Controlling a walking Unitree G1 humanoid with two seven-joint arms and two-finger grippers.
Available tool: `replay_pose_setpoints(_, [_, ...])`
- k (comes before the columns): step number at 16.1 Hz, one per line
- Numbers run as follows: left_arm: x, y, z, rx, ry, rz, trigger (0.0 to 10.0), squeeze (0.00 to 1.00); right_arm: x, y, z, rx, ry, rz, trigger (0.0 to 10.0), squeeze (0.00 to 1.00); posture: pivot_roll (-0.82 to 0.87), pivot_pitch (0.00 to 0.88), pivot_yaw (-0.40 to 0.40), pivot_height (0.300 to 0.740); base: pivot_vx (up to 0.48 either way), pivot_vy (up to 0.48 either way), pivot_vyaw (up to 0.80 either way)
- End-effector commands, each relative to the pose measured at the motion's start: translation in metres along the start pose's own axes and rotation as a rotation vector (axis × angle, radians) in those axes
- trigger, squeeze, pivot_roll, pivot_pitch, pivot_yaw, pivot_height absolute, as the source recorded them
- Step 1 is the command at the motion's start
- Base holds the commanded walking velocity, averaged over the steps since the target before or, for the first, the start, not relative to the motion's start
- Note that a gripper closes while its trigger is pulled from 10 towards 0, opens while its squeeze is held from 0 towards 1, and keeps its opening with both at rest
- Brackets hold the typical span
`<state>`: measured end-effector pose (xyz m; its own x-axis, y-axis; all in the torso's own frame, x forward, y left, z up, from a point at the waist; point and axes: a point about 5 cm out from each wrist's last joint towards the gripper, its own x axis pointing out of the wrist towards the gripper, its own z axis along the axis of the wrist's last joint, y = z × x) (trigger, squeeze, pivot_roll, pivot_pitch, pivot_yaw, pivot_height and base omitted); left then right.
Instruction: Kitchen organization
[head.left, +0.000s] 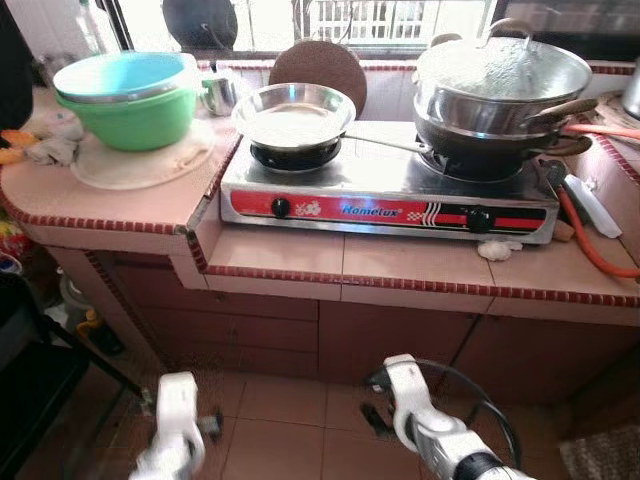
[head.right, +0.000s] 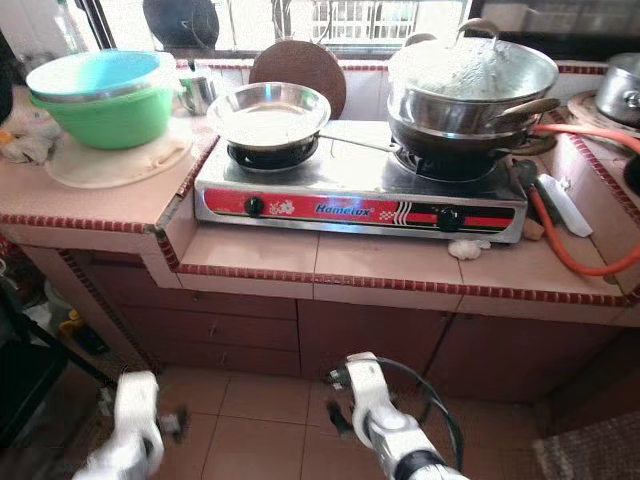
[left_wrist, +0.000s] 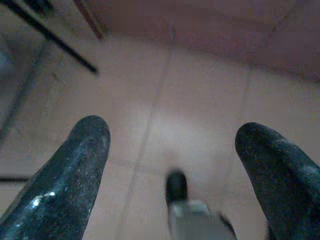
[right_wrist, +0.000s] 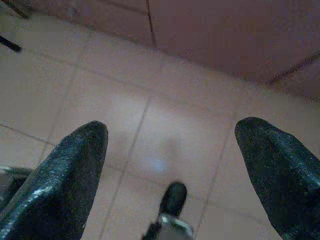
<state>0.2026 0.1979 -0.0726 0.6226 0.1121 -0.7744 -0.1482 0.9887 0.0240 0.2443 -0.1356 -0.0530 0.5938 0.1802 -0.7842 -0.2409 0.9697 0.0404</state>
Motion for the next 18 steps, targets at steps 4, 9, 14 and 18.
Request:
replay_pose_setpoints(4, [0.001, 0.003, 0.009, 0.041, -0.020, -0.022, 10.0, 0.00, -0.001, -0.006, 0.000, 0.042, -0.009, -0.038, 10.0, 0.00, -0.04, 0.000, 0.037, 0.740, 0.000, 0.000, 0.00])
replay_pose_setpoints(9, [0.004, -0.036, 0.033, 0.177, -0.096, -0.172, 10.0, 0.00, -0.006, -0.031, 0.009, 0.189, -0.110, -0.084, 10.0, 0.00, -0.13, 0.000, 0.063, 0.740, 0.000, 0.000, 0.00])
replay_pose_setpoints(14, [0.002, -0.052, 0.040, 0.229, -0.147, -0.250, 10.0, 0.00, -0.013, -0.048, -0.006, 0.256, -0.123, -0.119, 10.0, 0.00, -0.18, 0.000, 0.081, 0.740, 0.000, 0.000, 0.00])
replay_pose_setpoints(18, [0.002, -0.033, 0.036, 0.165, -0.157, -0.175, 10.0, 0.00, -0.019, -0.062, -0.005, 0.216, -0.194, -0.142, 10.0, 0.00, -0.16, 0.000, 0.065, 0.740, 0.000, 0.000, 0.00])
